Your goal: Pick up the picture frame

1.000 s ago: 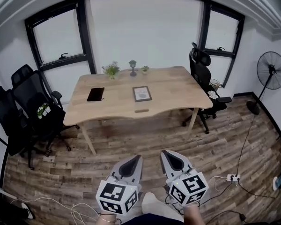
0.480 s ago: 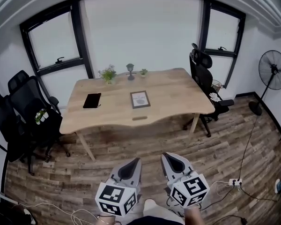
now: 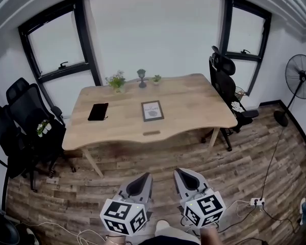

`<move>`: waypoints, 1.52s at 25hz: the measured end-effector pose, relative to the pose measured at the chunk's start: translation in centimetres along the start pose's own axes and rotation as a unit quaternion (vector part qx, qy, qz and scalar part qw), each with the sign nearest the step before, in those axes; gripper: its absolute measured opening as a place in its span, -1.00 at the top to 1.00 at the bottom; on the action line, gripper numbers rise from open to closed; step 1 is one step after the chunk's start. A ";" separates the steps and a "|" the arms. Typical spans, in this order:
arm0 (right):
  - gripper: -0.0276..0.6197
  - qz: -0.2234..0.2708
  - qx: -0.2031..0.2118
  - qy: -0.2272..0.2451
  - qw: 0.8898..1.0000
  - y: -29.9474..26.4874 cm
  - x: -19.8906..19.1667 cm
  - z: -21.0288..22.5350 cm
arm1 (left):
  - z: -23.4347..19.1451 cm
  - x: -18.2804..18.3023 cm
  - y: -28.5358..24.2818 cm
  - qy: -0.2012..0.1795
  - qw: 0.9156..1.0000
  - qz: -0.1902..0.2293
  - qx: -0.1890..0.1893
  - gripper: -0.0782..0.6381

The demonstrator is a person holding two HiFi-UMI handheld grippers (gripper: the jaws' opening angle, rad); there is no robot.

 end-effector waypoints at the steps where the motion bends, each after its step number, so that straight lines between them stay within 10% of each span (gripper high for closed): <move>1: 0.91 0.000 0.002 -0.003 1.000 -0.3 0.0 0.4 | -0.1 0.1 -0.4 0.001 1.000 0.001 0.001 0.77; 38: 0.91 0.004 0.047 -0.004 0.999 -6.6 -0.1 5.5 | -3.0 1.1 -6.9 0.008 0.999 -0.007 0.043 0.77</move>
Point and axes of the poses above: the fingertips, and each gripper's own axes: y backward along the fingers, z to its right, x out of its top, the point moved 3 cm from there along y, backward along the fingers, and after that the axes turned 3 degrees about y, right-handed, at the moved point
